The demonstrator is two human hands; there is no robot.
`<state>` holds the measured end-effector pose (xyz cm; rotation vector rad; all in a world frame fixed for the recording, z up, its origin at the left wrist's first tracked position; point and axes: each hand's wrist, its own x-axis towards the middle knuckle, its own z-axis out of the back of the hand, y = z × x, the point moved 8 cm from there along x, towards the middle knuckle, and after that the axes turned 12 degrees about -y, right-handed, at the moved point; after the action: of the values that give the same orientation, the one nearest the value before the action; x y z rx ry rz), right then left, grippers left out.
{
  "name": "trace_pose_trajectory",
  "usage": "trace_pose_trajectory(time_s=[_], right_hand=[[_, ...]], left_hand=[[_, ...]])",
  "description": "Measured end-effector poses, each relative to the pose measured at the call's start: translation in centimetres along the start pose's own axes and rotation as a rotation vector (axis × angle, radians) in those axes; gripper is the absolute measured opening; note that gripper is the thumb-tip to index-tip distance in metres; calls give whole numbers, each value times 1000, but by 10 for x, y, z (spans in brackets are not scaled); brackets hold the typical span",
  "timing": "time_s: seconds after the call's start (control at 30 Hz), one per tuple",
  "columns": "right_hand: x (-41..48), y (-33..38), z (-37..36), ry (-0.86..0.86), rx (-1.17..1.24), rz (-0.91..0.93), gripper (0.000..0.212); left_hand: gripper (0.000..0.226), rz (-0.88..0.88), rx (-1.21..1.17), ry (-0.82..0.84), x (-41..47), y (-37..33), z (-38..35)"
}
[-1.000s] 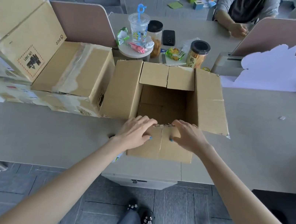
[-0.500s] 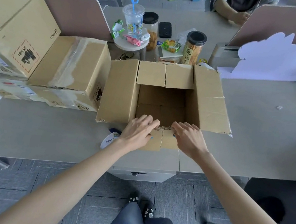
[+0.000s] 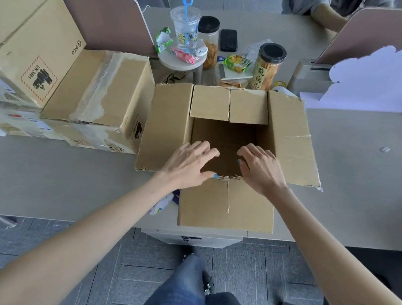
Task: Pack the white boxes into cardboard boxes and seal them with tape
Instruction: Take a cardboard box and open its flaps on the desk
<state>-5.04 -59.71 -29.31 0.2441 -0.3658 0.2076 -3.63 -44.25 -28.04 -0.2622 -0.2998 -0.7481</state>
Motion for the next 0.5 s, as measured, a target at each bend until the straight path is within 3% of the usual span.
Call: trace_pose_trajectory(time_s=[0.13,0.3,0.5], right_hand=[[33,-11,-12,-4,-16,-29,21],[73,-28,-21,-41,-68,-63,28],[100,-46,-50,79,-151,-144,61]], left_hand=[[45,-69,-92,55,18,13,-8],[39,-55,-15,-33,51,46,-18],[40,6,50,-60,85,72,-41]])
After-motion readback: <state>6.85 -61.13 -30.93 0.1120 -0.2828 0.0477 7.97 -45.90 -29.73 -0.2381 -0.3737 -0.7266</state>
